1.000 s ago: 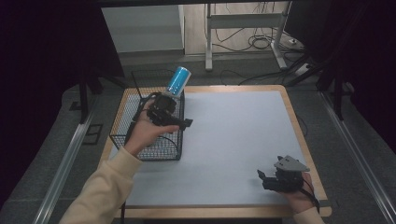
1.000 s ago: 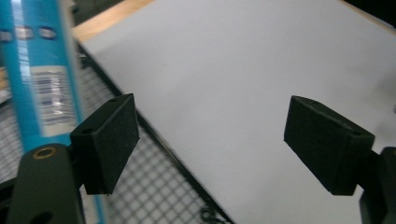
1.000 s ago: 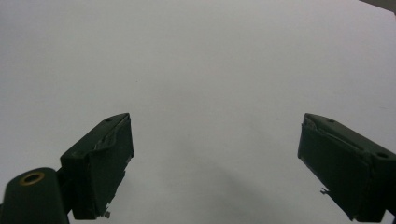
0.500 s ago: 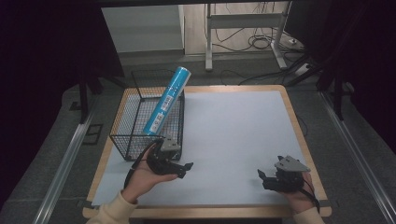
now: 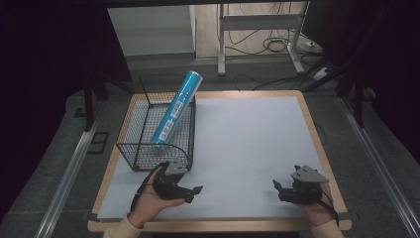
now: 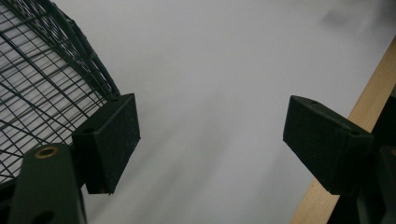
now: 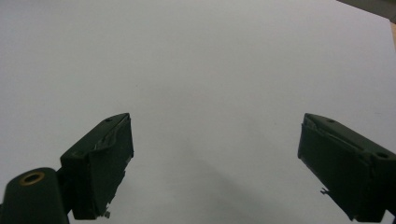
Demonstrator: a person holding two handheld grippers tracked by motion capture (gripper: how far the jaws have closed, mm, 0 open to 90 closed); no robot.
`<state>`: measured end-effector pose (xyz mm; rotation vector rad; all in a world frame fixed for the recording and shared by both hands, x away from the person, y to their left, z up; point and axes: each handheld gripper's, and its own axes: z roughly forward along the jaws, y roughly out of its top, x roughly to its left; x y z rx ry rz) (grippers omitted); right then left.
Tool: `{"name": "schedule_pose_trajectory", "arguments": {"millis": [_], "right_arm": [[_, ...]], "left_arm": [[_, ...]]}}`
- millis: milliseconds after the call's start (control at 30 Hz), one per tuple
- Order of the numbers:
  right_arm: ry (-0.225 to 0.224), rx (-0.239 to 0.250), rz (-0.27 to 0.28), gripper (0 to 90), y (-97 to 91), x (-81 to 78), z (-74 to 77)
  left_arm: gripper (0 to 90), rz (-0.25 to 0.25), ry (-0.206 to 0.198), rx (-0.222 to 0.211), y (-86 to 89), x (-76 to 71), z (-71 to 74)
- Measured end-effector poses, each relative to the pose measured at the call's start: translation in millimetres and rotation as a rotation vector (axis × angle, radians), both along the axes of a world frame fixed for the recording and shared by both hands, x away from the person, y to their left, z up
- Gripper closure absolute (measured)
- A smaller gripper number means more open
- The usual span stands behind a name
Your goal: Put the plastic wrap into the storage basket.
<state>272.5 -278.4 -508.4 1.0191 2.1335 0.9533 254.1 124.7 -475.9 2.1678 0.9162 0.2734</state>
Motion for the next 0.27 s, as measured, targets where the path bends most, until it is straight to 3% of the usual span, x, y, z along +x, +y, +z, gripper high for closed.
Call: {"name": "schedule_pose_trajectory", "arguments": {"millis": [267], "right_arm": [[0.019,0.027,0.013,9.8,1.6,1.5,1.6]], "left_arm": [[18.6,0.014,-0.002,-0.004,6.4,-1.4,-2.9]]}}
